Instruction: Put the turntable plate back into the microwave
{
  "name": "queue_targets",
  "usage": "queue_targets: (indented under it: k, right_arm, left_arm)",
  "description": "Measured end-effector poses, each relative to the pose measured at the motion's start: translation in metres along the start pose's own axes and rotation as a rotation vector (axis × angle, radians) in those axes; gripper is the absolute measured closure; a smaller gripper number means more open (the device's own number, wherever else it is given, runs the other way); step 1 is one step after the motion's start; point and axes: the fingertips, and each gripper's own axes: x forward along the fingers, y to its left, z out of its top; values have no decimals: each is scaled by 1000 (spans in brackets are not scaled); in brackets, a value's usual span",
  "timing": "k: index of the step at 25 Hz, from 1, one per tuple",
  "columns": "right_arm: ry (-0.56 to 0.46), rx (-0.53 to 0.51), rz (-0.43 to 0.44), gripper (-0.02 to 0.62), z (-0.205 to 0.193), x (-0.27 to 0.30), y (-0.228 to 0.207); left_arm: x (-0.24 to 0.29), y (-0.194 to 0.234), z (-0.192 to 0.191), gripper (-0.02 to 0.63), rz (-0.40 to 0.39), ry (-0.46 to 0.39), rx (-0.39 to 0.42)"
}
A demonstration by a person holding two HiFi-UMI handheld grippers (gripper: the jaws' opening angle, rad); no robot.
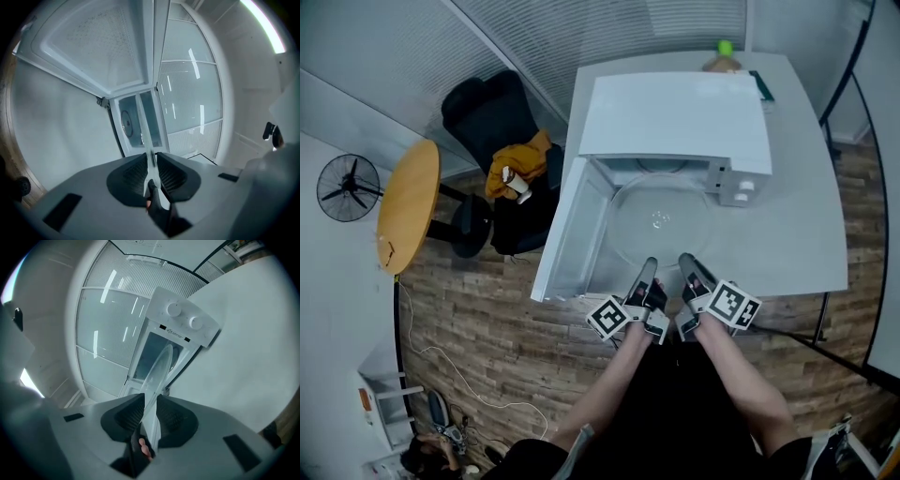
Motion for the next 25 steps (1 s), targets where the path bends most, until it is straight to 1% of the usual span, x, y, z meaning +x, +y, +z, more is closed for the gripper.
queue_targets:
  k: [4, 8, 13, 17, 21, 25]
  right_arm:
    - [1, 9, -8, 506, 12, 16, -6]
    - [-11, 3, -14, 506, 23, 38, -11]
    - [-17, -20, -30, 503, 35, 62, -18]
    - [-30, -39, -49, 502, 44, 77, -21]
    - [-44, -65, -58, 502, 57, 99, -24]
    - [-66, -70, -78, 500, 69, 117, -32]
  left_arm:
    - [20, 3, 9, 548, -17, 9, 15]
    - [40, 12, 23, 546, -11, 25, 37]
    - [61, 24, 37, 546, -12, 36, 35]
    - [76, 29, 45, 543, -25, 46, 3]
    - [99, 37, 59, 543, -37, 62, 3]
    - [120, 46, 68, 541, -40, 82, 6]
